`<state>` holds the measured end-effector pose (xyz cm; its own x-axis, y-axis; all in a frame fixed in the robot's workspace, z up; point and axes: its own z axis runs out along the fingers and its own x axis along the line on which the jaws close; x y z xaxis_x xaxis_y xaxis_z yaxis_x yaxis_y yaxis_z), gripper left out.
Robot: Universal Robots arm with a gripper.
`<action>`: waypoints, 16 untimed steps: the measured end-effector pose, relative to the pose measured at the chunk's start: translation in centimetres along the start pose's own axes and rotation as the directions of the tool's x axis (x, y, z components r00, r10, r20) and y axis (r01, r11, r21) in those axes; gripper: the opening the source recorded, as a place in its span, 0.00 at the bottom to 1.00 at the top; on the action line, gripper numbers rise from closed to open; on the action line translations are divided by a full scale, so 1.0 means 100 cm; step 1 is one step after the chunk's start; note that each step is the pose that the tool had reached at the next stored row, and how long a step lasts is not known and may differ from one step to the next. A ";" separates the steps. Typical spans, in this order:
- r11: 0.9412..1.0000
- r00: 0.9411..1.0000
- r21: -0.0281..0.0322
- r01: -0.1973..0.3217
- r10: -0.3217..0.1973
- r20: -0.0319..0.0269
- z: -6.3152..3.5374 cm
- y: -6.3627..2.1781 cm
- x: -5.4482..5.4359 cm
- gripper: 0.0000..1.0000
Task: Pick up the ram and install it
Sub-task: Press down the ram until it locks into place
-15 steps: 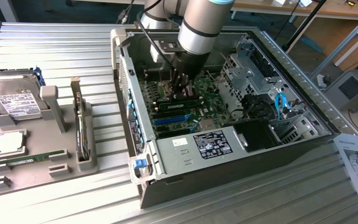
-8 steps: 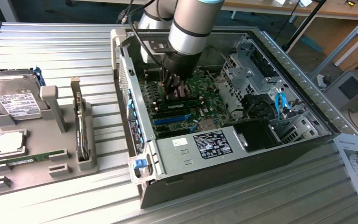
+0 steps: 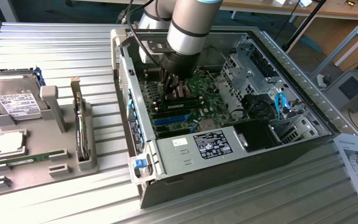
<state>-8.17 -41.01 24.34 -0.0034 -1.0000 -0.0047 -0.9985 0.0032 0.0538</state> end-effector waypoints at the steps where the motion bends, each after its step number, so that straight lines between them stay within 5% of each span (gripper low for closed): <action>1: 1.000 1.000 0.000 0.000 0.000 0.000 0.0000 0.0000 0.000 0.11; 16: 1.000 1.000 0.000 0.000 0.000 0.000 0.0060 -0.0002 0.000 0.11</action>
<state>-8.18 -41.05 23.74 -0.0035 -1.0000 -0.0048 -0.9985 0.0033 0.0538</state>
